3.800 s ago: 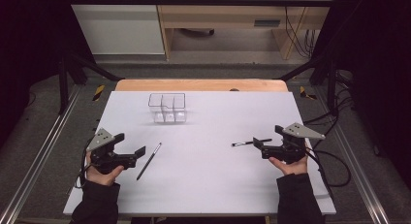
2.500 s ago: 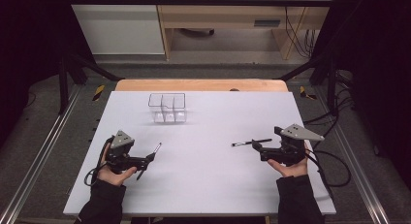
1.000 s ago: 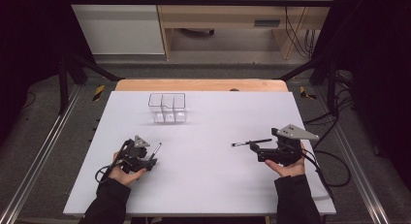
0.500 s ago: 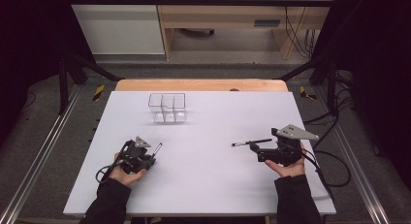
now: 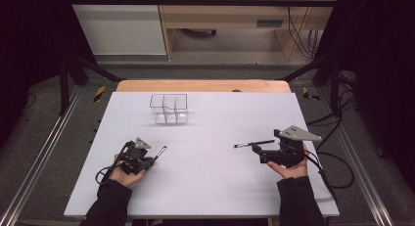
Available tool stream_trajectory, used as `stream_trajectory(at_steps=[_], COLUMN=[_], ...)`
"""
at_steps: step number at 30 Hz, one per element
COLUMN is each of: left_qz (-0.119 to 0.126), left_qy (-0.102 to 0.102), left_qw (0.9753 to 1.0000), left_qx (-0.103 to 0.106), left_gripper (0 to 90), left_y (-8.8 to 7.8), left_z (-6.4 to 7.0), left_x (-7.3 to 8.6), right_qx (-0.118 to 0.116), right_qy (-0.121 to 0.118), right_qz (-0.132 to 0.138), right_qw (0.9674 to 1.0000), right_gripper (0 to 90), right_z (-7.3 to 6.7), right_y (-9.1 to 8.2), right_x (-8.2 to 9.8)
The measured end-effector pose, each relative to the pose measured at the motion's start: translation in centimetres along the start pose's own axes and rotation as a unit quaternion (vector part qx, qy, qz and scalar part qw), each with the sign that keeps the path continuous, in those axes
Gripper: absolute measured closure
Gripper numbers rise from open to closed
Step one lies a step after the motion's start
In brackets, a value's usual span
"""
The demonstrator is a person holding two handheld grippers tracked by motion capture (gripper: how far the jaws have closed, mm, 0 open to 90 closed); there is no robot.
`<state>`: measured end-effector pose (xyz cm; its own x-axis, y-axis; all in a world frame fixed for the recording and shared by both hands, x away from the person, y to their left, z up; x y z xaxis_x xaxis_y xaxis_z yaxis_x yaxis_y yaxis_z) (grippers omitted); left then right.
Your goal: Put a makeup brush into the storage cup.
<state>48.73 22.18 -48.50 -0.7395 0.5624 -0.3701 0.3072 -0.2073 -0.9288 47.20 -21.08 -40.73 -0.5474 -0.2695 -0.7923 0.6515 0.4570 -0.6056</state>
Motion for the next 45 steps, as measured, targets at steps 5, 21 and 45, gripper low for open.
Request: stream_trajectory(at_steps=[5,21,45], left_qz=[-0.003,0.008,-0.086], left_qy=[0.009,0.014,0.052], left_qw=[0.9999,0.9998,0.9949], left_qx=[0.006,0.012,-0.001], left_gripper=[82.8,62.9,62.4], left_y=[0.0,-1.5,-0.6], left_z=[0.2,0.1,0.0], left_x=[0.0,-0.4,-3.1], right_qx=[0.000,-0.002,-0.004], right_qy=[-0.001,0.001,0.005], right_qz=[-0.001,0.000,0.009], right_qw=[1.0000,1.0000,0.9999], right_gripper=[4.9,4.9,4.8], right_z=[0.0,0.0,0.2], right_y=[0.0,0.0,-0.6], right_x=[0.0,0.0,-0.1])
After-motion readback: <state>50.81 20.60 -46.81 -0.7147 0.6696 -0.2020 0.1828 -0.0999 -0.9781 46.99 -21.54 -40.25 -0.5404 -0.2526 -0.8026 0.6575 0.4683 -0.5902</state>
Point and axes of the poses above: each handheld gripper's, and its own axes: y roughly forward along the jaws, x roughly out of its underside, z roughly to its right, the point moved 3 cm from there along y, roughly forward along the jaws, and after that the axes turned 12 degrees about -z, right-handed, at the moved point
